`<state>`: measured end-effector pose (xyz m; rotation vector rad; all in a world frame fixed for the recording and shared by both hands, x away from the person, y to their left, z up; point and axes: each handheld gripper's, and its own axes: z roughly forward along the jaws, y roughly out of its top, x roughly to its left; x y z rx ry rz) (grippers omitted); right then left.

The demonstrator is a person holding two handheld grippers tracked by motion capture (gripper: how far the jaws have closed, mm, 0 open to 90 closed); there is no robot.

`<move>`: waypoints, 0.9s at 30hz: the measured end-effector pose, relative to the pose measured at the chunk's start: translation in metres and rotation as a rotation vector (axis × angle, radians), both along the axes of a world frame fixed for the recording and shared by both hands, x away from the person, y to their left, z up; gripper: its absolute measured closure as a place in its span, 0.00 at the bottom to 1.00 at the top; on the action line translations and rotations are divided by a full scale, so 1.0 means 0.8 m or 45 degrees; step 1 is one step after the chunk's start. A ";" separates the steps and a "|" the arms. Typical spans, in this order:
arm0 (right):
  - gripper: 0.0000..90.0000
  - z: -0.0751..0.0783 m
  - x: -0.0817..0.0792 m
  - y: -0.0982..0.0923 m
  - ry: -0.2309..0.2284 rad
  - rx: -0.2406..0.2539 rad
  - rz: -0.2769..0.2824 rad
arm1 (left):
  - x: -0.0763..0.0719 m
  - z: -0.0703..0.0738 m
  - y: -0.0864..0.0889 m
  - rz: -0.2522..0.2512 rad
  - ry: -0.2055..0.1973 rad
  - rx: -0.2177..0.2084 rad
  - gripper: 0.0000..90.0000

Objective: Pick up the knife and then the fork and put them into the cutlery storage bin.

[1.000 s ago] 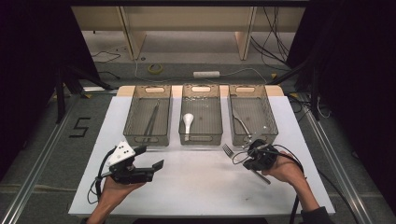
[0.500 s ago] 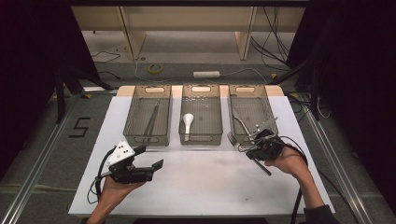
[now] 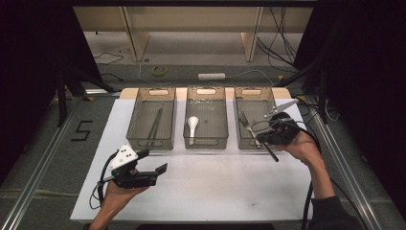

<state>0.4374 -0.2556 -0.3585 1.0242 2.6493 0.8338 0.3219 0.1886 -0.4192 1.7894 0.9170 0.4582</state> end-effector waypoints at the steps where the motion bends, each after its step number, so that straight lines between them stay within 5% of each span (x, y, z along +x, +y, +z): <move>1: 0.95 0.003 0.004 -0.001 -0.012 0.008 -0.003 | 0.000 0.000 0.000 0.000 0.000 0.000 0.17; 14: 0.95 0.033 0.048 0.006 -0.072 0.064 -0.088 | 0.000 0.000 0.000 0.003 -0.001 -0.001 0.17; 27: 0.95 0.034 0.092 0.009 -0.098 0.067 -0.200 | 0.000 0.000 0.001 0.005 -0.004 -0.007 0.17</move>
